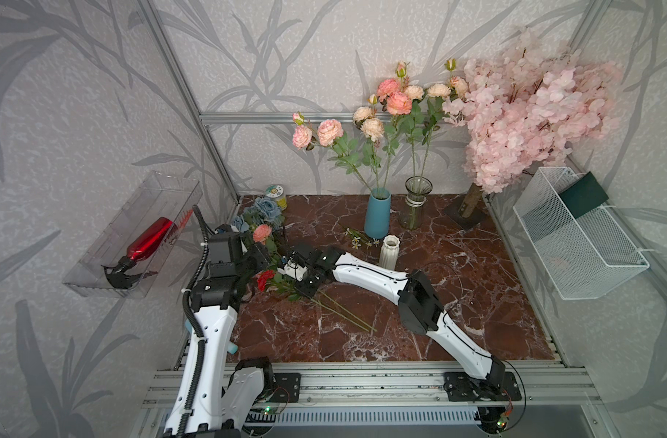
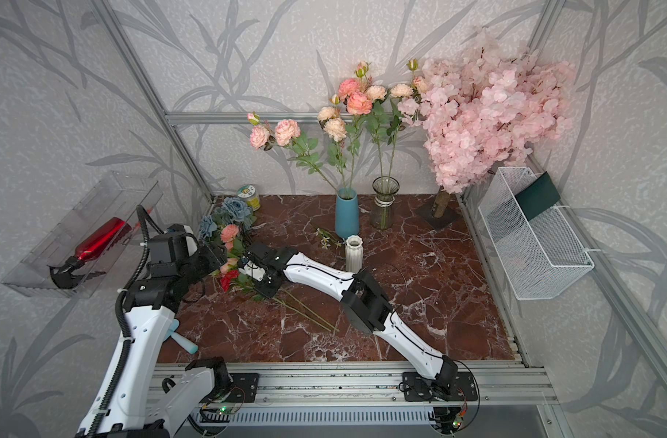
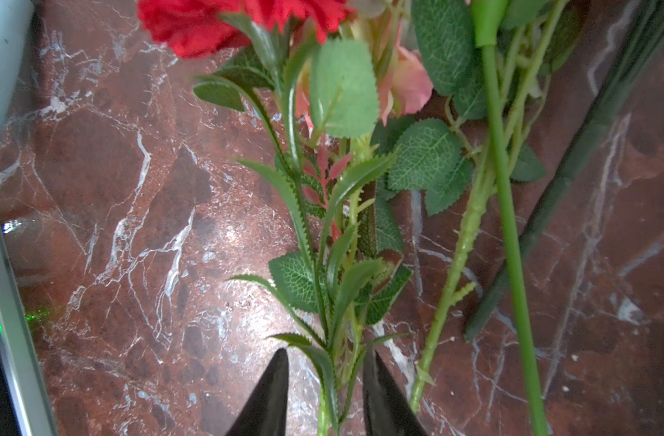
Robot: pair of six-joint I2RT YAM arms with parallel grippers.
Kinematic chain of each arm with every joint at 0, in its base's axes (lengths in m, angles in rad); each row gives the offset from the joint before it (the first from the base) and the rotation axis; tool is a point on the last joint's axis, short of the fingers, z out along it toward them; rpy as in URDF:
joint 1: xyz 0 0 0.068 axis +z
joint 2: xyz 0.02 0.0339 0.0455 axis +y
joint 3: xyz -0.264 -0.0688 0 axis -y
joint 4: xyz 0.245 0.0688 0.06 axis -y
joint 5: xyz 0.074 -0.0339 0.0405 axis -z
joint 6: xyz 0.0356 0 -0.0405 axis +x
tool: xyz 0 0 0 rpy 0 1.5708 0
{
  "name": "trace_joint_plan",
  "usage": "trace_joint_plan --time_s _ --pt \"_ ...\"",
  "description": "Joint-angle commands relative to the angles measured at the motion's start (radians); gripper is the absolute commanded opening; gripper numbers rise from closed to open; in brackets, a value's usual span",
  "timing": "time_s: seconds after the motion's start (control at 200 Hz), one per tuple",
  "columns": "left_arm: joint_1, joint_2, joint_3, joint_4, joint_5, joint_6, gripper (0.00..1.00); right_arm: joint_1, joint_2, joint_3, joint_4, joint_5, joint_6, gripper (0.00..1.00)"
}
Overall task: Place the pink flowers into the vase
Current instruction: Pick up the flower at the center of the board.
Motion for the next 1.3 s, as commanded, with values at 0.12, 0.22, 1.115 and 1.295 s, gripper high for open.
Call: trace_joint_plan --time_s 0.12,0.22,1.115,1.295 --pt "0.012 -0.006 -0.01 0.018 0.007 -0.003 0.61 -0.011 0.054 0.041 -0.016 -0.04 0.015 0.32" --pt "0.012 -0.008 -0.01 0.018 0.006 -0.004 0.61 -0.01 0.07 0.064 -0.028 -0.054 0.017 0.29" --pt "0.02 -0.01 -0.011 0.016 0.003 -0.007 0.61 -0.175 -0.147 0.021 -0.002 0.019 0.027 0.0" --pt "0.023 -0.01 -0.012 0.017 0.002 -0.008 0.61 -0.222 -0.08 0.085 -0.022 0.018 0.039 0.0"
